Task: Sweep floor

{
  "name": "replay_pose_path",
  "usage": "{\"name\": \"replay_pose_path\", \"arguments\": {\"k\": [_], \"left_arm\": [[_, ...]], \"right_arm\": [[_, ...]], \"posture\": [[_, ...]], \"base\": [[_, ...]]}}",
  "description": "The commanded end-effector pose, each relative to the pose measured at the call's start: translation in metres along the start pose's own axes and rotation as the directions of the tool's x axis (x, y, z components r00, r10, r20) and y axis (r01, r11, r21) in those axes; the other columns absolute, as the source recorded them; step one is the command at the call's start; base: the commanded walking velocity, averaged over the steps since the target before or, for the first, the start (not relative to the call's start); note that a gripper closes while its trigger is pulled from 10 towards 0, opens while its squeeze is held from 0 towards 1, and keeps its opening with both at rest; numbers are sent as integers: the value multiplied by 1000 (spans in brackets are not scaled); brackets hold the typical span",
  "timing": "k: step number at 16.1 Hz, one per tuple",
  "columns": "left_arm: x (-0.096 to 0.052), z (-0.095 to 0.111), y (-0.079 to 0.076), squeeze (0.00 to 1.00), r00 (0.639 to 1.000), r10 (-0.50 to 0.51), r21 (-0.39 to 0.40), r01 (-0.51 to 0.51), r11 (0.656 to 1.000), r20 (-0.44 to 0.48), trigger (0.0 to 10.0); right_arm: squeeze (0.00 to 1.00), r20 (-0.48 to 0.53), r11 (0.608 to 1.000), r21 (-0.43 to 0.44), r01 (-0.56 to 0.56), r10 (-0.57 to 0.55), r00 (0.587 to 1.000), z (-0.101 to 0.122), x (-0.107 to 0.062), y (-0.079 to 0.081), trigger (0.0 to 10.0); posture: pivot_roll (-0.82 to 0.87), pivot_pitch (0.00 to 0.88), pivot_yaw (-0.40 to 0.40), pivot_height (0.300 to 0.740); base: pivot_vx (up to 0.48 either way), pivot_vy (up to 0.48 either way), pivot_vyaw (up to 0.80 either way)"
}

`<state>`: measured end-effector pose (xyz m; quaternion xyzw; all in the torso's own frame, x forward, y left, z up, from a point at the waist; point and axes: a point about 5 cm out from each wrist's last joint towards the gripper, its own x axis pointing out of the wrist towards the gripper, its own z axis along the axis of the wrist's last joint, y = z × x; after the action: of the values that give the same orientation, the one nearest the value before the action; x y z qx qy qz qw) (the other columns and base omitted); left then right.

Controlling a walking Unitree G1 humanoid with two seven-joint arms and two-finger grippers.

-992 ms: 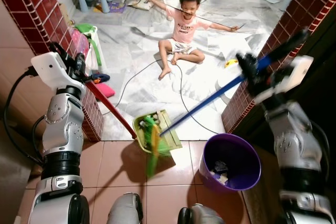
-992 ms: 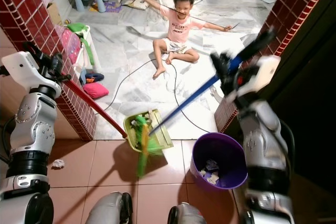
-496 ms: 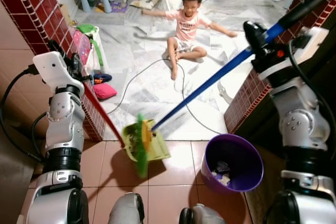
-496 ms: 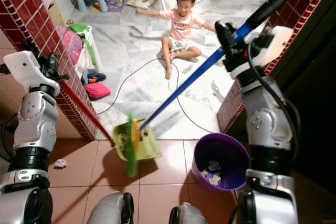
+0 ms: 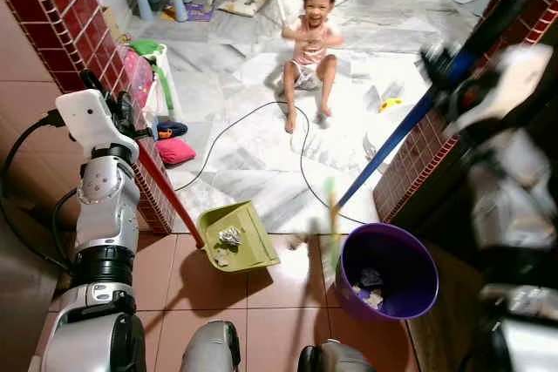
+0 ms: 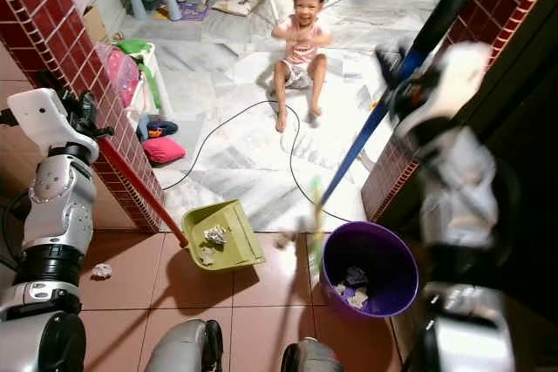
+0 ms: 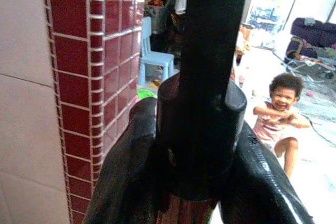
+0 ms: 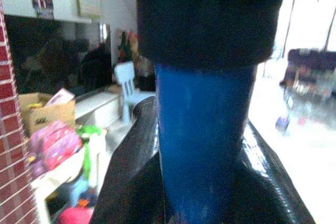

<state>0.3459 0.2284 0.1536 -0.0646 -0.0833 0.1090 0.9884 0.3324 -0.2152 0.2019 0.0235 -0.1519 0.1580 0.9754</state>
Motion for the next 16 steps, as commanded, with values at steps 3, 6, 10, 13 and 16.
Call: {"name": "replay_pose_path", "arguments": {"k": [3, 6, 10, 13, 16], "left_arm": [[-1, 9, -14, 0, 997, -66, -50, 68, 996, 44, 10000], [-3, 12, -21, 0, 993, -113, -91, 117, 989, 38, 10000], [-14, 5, -22, 0, 988, -156, -72, 155, 985, -8, 10000], [-30, -6, -27, 0, 980, -191, -85, 186, 979, -55, 10000], [-40, -15, -38, 0, 958, -268, -67, 262, 963, -105, 10000]], "right_arm": [[0, -125, 1000, -23, 10, -13, 992, -41, -12, 16, 10000], [0, -201, 993, -113, 30, -52, 978, -66, -27, 32, 10000], [0, -227, 999, -31, 40, -46, 973, -78, -35, 48, 10000], [0, -246, 999, -9, 39, -40, 968, -88, -44, 67, 10000], [0, -237, 999, 26, 29, -22, 971, -89, -46, 75, 10000]], "posture": [[-122, 0, 15, 740], [-114, 0, 12, 740], [-99, 0, 9, 740], [-91, 0, 10, 740], [-86, 0, 15, 740]], "base": [[0, 0, 0], [0, 0, 0], [0, 0, 0], [0, 0, 0], [0, 0, 0]]}}
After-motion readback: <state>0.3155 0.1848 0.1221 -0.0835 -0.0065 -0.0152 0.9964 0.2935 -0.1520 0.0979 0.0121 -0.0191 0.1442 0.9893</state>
